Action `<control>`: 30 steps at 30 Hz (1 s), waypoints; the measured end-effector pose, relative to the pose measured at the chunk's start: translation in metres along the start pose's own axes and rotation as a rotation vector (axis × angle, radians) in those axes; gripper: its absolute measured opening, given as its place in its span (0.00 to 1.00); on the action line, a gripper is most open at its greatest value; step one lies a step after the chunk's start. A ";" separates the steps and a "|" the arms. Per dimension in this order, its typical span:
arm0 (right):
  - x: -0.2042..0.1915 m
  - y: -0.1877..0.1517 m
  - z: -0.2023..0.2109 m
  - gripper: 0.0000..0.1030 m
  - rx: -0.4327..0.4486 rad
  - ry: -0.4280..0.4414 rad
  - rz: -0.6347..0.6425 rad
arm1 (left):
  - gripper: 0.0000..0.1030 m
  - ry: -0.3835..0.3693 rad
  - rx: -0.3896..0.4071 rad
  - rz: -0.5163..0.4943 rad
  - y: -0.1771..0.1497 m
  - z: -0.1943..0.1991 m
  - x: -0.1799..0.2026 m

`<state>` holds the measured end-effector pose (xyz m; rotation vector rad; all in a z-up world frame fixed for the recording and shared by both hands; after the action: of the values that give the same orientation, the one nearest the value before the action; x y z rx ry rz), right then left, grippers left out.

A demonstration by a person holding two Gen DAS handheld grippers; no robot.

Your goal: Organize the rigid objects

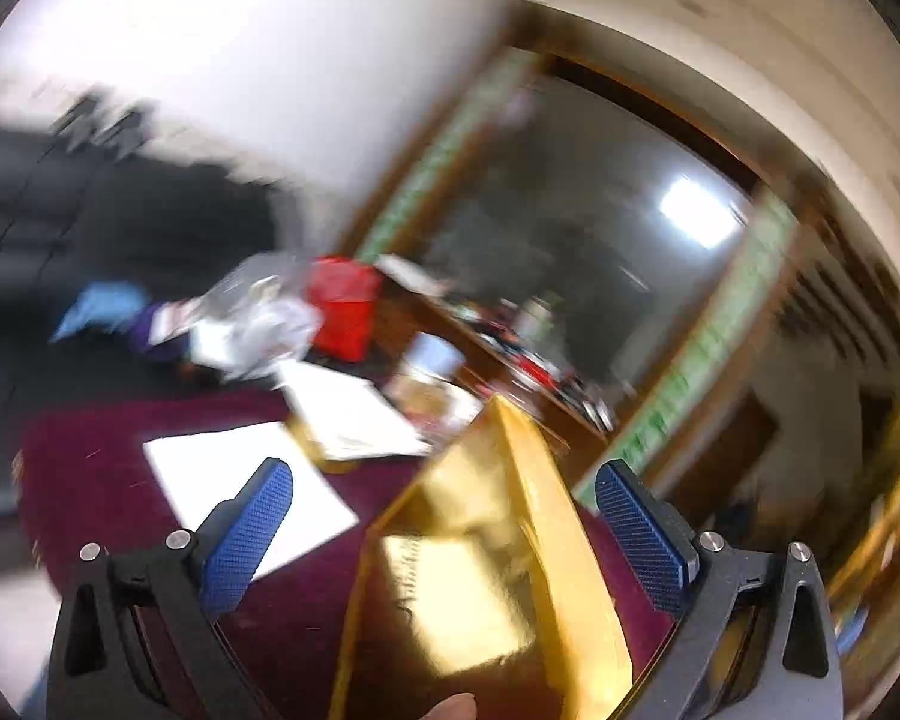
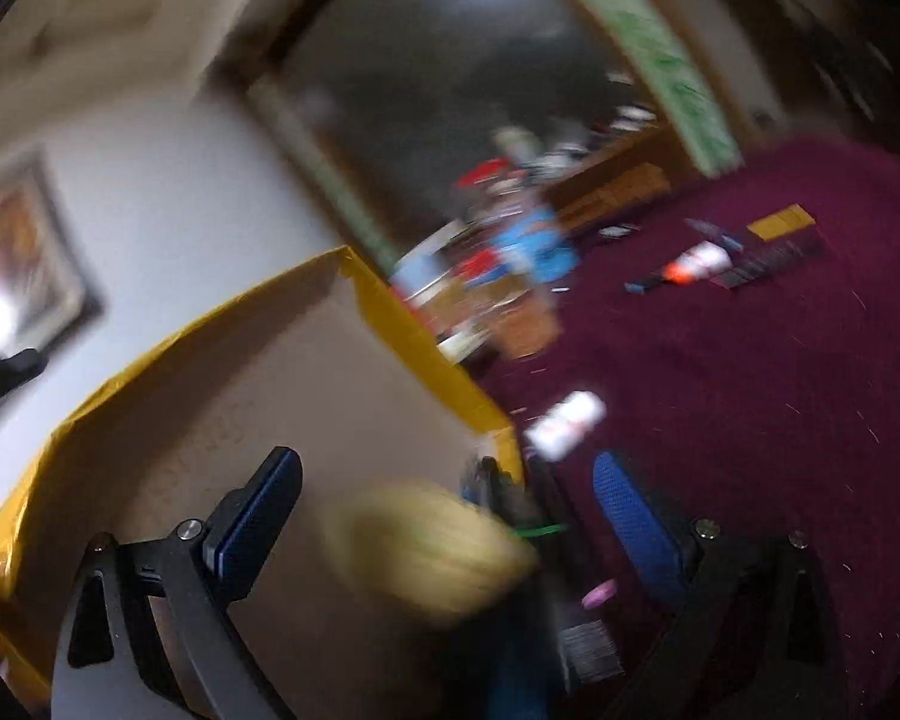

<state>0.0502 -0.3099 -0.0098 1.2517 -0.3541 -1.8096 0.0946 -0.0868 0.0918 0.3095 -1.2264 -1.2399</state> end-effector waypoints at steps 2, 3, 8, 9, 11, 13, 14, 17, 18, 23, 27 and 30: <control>0.039 0.006 0.005 0.95 -0.001 0.024 -0.134 | 0.99 -0.007 -0.026 -0.075 -0.017 -0.018 0.032; 0.055 0.006 0.003 0.95 -0.017 0.044 -0.203 | 0.99 -0.008 -0.045 -0.092 -0.022 -0.028 0.039; 0.120 0.001 -0.005 0.91 -0.090 0.176 -0.496 | 0.99 -0.017 -0.183 -0.264 -0.060 -0.069 0.109; 0.123 0.001 -0.010 0.90 -0.096 0.186 -0.537 | 0.99 -0.019 -0.196 -0.307 -0.062 -0.072 0.122; 0.127 -0.001 -0.013 0.90 -0.120 0.244 -0.650 | 0.99 -0.031 -0.186 -0.358 -0.059 -0.069 0.137; 0.127 -0.010 -0.024 0.90 -0.171 0.339 -0.777 | 0.99 -0.054 -0.199 -0.384 -0.058 -0.066 0.146; 0.126 -0.012 -0.030 0.90 -0.191 0.386 -0.831 | 0.99 -0.058 -0.208 -0.392 -0.055 -0.065 0.147; 0.110 -0.010 -0.045 0.90 -0.252 0.389 -0.860 | 0.99 -0.038 -0.189 -0.362 -0.040 -0.064 0.127; 0.101 -0.007 -0.047 0.90 -0.257 0.368 -0.825 | 0.99 -0.047 -0.176 -0.300 -0.025 -0.054 0.107; -0.015 -0.003 -0.055 0.90 -0.329 0.147 -0.370 | 0.99 0.026 -0.068 0.024 0.029 0.000 -0.021; -0.104 -0.048 -0.100 0.91 -0.440 0.202 -0.074 | 0.99 0.227 0.048 0.279 0.047 0.039 -0.149; -0.124 -0.071 -0.118 0.91 -0.472 0.238 0.008 | 0.99 0.438 0.118 0.353 0.050 0.048 -0.223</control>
<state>0.1290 -0.1436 -0.0337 1.1041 0.1938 -1.5913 0.1184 0.1377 0.0296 0.4068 -0.9249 -0.7471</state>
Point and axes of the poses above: each gripper's, at about its wrist camera, not at the fingertips, and z roughly against the way its jaws point, x to its right, y to its top, the point moved 6 cm from there along -z, roughly the way its jaws point, and after that the axes turned 12 degrees about -x, right-handed, at the moved point
